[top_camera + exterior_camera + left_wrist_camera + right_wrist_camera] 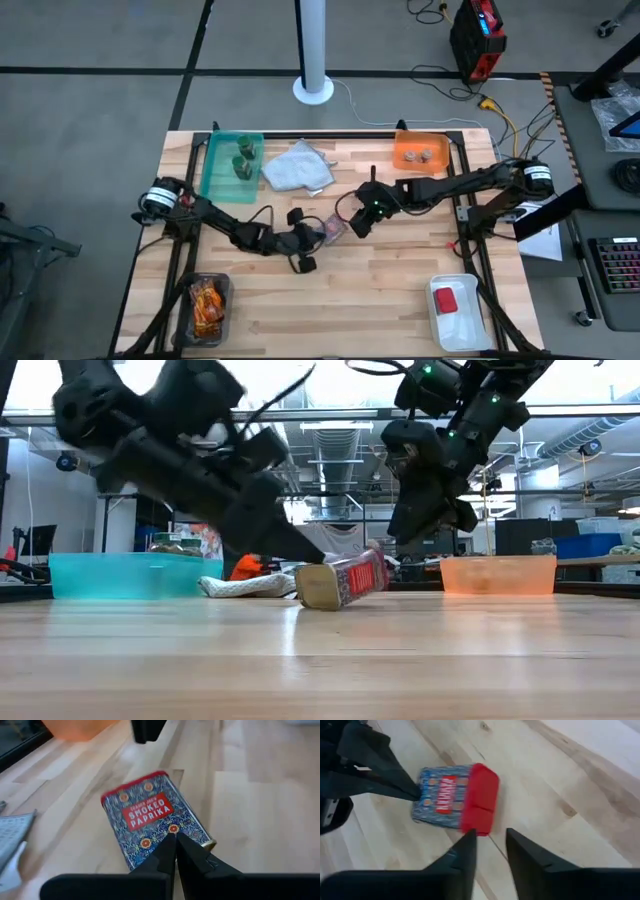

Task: Sort spices by type
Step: Put the red seasoning can into the white bin

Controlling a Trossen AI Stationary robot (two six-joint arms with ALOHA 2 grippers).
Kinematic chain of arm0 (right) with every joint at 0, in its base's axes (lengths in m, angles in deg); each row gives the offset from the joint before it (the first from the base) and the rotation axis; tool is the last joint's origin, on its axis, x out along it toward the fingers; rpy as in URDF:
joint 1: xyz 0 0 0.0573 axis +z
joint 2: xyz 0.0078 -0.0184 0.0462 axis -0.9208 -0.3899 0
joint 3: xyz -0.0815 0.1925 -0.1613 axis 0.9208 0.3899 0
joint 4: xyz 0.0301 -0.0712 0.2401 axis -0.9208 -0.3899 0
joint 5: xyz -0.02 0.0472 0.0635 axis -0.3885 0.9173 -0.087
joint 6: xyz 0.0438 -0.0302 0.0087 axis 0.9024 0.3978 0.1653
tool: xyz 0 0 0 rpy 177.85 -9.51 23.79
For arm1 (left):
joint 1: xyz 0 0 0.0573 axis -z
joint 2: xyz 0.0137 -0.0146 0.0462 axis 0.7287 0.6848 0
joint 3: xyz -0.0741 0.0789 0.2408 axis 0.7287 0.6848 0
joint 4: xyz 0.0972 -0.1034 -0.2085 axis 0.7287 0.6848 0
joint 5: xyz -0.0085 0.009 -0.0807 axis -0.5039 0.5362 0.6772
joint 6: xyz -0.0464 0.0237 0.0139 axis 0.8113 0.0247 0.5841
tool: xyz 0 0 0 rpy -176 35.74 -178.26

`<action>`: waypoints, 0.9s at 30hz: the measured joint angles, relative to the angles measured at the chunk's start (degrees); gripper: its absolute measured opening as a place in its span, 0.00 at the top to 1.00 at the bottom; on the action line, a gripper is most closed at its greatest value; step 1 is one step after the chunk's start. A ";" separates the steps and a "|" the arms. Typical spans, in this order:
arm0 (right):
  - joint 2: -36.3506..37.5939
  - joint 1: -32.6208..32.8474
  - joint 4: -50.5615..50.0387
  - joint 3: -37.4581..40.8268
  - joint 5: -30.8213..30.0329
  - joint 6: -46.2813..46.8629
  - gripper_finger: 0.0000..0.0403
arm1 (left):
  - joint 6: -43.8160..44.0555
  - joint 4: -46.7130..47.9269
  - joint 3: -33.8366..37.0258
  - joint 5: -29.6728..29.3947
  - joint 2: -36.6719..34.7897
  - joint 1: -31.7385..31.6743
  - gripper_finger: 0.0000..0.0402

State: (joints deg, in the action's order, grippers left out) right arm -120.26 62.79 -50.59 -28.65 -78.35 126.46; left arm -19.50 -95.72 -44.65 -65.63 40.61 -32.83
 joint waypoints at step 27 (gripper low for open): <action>-8.87 2.26 -17.00 -20.96 1.25 -2.47 0.17 | 0.42 -14.37 6.04 1.79 0.17 1.64 1.00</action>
State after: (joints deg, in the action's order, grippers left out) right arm -129.14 65.05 -67.58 -49.61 -77.10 123.99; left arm -19.09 -110.08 -38.61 -63.85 40.79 -31.19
